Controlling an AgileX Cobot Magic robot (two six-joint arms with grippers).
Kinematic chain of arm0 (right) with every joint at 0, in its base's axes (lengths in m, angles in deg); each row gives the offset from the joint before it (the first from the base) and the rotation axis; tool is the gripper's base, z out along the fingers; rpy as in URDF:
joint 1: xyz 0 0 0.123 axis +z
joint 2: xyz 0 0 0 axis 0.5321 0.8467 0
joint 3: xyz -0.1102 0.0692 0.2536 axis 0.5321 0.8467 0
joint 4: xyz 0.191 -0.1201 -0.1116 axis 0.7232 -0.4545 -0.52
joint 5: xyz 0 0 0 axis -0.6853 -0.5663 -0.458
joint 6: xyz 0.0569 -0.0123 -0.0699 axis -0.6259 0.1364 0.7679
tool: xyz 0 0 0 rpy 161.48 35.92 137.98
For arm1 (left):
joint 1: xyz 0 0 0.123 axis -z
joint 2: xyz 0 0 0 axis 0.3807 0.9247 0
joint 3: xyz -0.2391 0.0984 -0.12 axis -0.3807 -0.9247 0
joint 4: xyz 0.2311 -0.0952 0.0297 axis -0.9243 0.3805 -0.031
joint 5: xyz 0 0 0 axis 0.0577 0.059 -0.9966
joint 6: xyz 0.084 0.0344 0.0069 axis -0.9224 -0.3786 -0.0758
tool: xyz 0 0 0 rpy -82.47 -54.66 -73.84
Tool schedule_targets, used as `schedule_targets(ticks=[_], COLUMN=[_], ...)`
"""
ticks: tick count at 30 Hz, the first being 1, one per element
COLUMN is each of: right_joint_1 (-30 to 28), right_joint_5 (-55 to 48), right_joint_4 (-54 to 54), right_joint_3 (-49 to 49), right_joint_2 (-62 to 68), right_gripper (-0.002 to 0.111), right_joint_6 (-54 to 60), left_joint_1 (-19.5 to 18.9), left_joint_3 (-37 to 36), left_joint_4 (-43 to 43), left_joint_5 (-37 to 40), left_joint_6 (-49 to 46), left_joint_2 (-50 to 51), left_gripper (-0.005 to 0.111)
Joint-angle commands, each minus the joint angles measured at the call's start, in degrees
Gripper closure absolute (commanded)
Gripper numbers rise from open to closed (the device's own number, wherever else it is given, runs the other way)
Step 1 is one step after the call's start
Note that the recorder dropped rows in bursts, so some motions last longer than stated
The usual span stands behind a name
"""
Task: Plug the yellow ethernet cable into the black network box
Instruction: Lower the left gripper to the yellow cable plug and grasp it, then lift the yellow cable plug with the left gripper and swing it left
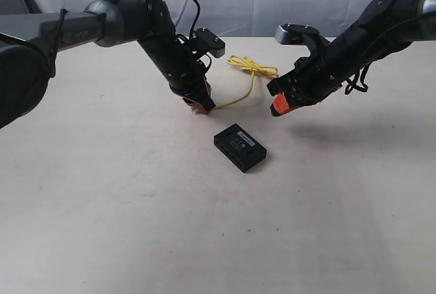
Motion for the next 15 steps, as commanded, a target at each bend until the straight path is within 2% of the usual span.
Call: schedule_targets(ticks=[1, 10, 15], right_joint_1=[-0.29, -0.29, -0.29], right_joint_5=[0.66, 0.81, 0.93], right_joint_4=[0.16, 0.16, 0.16], right_joint_3=[-0.23, -0.23, -0.23], right_joint_2=[-0.10, -0.10, -0.10], right_gripper=[0.109, 0.109, 0.109], right_joint_6=[0.31, 0.31, 0.31], left_joint_1=[0.58, -1.26, -3.92], left_joint_3=[-0.16, -2.35, -11.01], left_joint_4=[-3.03, -9.79, -10.08], left_joint_5=[5.00, 5.11, 3.93], left_joint_6=[0.94, 14.44, 18.44], left_joint_2=[0.14, -7.27, -15.16], left_gripper=[0.106, 0.107, 0.107])
